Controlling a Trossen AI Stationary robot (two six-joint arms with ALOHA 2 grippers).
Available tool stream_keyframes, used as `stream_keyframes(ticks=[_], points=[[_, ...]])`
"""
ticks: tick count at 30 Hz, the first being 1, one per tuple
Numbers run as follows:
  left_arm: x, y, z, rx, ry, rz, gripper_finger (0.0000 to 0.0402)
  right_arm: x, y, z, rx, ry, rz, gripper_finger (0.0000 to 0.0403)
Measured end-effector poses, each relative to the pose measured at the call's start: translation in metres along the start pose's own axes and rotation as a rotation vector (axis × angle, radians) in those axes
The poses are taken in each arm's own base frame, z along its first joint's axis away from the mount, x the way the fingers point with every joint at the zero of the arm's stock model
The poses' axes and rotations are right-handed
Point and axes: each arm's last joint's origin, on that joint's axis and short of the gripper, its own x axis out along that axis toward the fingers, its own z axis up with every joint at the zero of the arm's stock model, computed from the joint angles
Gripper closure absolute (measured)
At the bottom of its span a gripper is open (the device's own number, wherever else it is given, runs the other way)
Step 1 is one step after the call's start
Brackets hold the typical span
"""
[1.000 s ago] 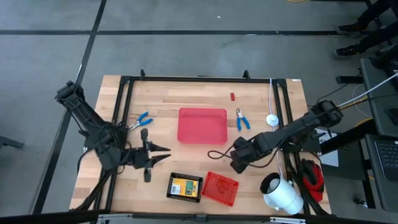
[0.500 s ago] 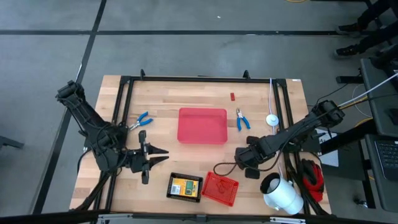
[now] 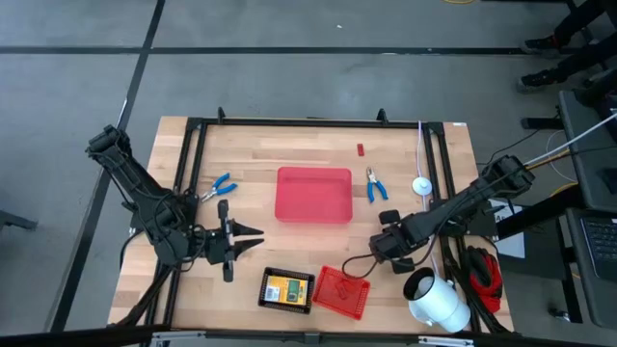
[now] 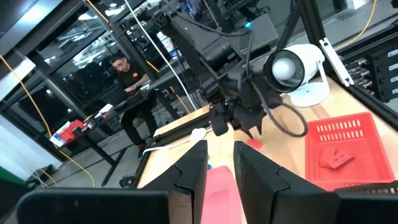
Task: Pick & Place School Supplies
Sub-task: Put the red eraser into the red bin
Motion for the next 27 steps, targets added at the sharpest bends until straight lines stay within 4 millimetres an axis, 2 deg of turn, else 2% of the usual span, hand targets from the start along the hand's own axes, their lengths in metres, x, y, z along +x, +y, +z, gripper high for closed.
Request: stream_keyframes(ticks=[3, 12, 27], points=[[0.0, 0.0, 0.0, -0.007, 0.0, 0.0, 0.0325, 0.006, -0.003, -0.005, 0.007, 0.027, 0.007, 0.0289], [0.004, 0.003, -0.001, -0.009, 0.011, 0.018, 0.0325, 0.007, -0.005, -0.002, -0.023, 0.001, 0.019, 0.0289], [0.03, 0.003, -0.013, 0.023, 0.08, 0.056, 0.0325, 0.001, -0.007, 0.009, -0.047, -0.076, -0.023, 0.0289]])
